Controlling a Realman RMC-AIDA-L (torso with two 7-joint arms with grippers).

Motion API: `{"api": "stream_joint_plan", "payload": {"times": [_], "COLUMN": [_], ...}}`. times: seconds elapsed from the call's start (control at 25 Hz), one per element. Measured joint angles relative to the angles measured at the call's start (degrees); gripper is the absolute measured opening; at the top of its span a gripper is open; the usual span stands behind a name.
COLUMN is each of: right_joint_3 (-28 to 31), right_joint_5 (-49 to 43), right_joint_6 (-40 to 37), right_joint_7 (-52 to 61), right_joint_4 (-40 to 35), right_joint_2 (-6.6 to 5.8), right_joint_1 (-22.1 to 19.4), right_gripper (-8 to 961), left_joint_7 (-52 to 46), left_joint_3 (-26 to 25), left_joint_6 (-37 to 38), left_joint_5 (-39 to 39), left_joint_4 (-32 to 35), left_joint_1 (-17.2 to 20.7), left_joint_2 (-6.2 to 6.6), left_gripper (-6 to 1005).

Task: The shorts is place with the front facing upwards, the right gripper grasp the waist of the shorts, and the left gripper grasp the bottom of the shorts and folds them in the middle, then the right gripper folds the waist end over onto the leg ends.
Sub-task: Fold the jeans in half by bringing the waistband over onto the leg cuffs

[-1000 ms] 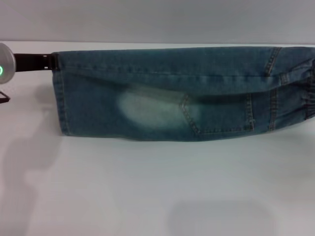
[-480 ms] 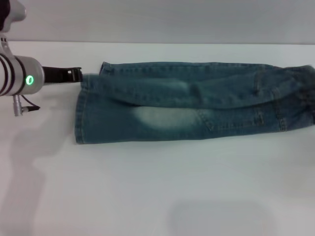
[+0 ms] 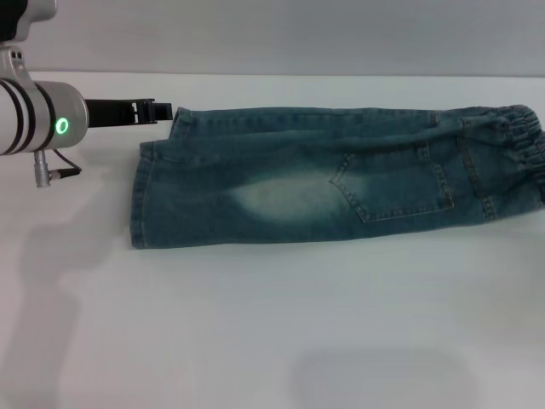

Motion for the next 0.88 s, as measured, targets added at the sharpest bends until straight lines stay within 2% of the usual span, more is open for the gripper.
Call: {"api": "stream_joint_plan", "payload": {"times": [0.08,0.36,0.56,0.88], "right_joint_3": [0.14,2.05,3.95,4.23], "right_joint_5": [-1.22,-1.02,-1.01,-1.04], "right_joint_6": [-0.26,-3.07,-5.59,-7.57], "right_joint_7": [-2.79,-5.28,-4.03,-1.21], "right_joint_4": [0.26,0.28,-1.03,-3.85], "right_joint_2": [0.41,0.8,0.73,0.51], "right_joint_1": [-1.07,-4.11,-4.73,-4.26], "right_gripper": [625,757,833,833], "left_joint_7": [0.91,2.23,3.45,3.96], "left_joint_3": [0.08,0.31,0.59,1.07], "left_joint_6": [0.01,-0.15,-1.1,-1.7], "left_joint_5": [-0.7,-1.5,-1.59,-1.62], "left_joint_4": [0.12,0.13,-0.12,-0.01], "left_joint_1": [0.39,0.89,1.08,1.22], "left_joint_2": [0.02,-0.04,-0.01,-0.05], "left_gripper": [437,723,829,829]}}
